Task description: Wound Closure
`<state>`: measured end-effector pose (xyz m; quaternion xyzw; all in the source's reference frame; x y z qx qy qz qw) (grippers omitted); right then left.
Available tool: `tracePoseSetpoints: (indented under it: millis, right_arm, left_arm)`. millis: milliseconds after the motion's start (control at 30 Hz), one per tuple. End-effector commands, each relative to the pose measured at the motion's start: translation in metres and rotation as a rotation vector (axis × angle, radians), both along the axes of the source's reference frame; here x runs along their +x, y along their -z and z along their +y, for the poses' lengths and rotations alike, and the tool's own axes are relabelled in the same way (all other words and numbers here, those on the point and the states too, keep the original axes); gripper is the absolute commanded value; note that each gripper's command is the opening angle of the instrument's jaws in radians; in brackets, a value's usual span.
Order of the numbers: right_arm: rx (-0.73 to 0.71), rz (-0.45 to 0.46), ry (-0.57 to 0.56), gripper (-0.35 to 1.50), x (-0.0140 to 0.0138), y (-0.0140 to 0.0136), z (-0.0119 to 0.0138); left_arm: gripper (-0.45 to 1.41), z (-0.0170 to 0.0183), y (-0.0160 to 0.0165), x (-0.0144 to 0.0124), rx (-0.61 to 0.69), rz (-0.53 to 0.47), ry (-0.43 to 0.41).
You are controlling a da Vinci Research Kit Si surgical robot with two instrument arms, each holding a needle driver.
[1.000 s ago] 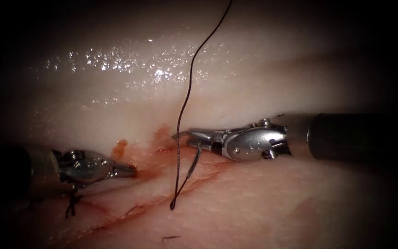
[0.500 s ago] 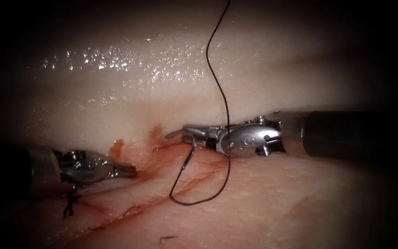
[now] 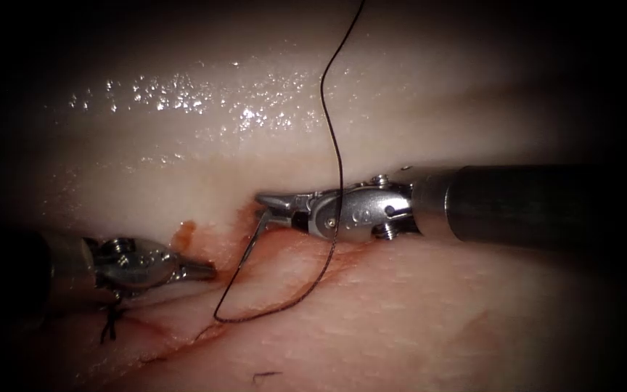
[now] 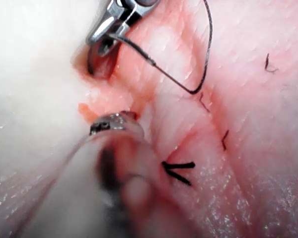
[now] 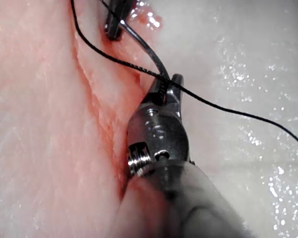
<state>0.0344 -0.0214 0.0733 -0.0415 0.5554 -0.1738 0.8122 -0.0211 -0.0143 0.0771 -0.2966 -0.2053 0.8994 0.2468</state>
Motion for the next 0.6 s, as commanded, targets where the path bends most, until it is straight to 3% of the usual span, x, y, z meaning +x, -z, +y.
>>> tracePoseSetpoints:
  millis: [33,400,600]
  right_arm:
    - [-0.003,0.004,0.004,-0.35,0.0007,-0.0006,-0.0002]
    - [0.069,0.001,-0.011,-0.35,0.0006,-0.0036,-0.0014]
    - [0.109,-0.018,-0.032,-0.35,-0.0014,-0.0043,-0.0025]
  left_arm:
    - [-0.45,-0.0002,-0.0006,-0.0005,0.0,-0.001,-0.001]
    - [-0.45,-0.0002,-0.0005,-0.0005,0.001,-0.002,-0.001]
    - [-0.45,-0.0002,-0.0005,-0.0002,0.002,-0.003,-0.004]
